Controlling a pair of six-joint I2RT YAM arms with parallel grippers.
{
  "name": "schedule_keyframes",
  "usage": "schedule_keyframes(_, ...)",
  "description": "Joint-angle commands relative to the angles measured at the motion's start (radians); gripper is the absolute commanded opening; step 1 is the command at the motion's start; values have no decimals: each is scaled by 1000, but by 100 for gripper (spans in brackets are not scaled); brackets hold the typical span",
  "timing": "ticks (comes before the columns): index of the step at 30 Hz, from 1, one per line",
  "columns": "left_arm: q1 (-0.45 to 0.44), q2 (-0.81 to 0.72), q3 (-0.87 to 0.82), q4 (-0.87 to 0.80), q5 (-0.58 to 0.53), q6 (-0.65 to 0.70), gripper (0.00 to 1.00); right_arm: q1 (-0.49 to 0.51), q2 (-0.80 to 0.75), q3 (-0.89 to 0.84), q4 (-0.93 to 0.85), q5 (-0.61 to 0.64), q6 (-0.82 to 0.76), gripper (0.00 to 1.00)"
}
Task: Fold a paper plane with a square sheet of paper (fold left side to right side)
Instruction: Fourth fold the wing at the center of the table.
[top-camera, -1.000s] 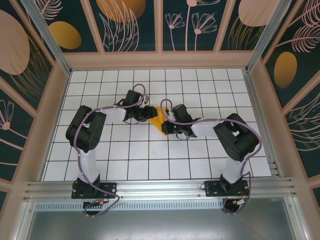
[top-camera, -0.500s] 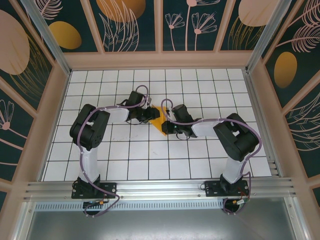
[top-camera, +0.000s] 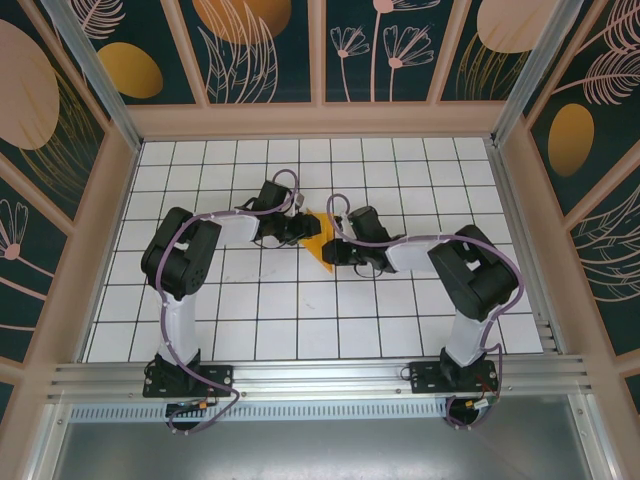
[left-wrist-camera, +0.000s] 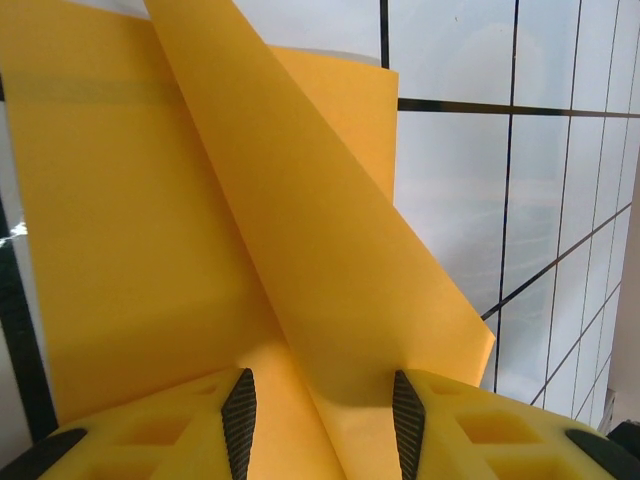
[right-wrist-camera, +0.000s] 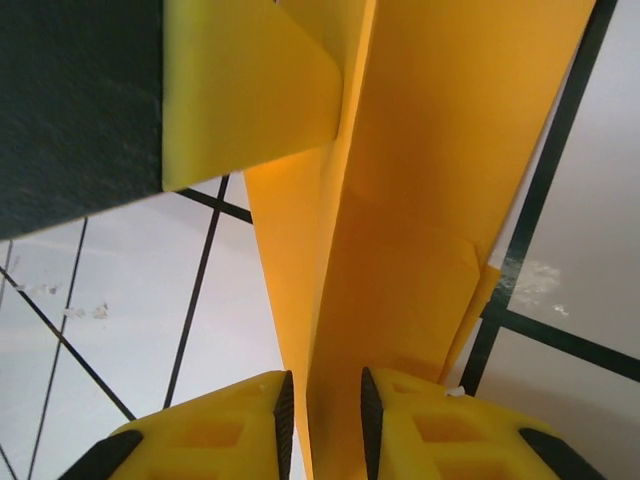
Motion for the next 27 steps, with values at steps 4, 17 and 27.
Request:
schedule_keyframes(4,-10,59,-2,-47,-55,14,44,-58,-84,-18,47,-85,19,34)
schedule_keyframes(17,-9,56,-2,-49,-59,16,44,-150,78,136,68,-219,53,36)
schedule_keyframes(27,-10,53,-3,-48,-59,14,44,-149,156,182,87,-251,70,31)
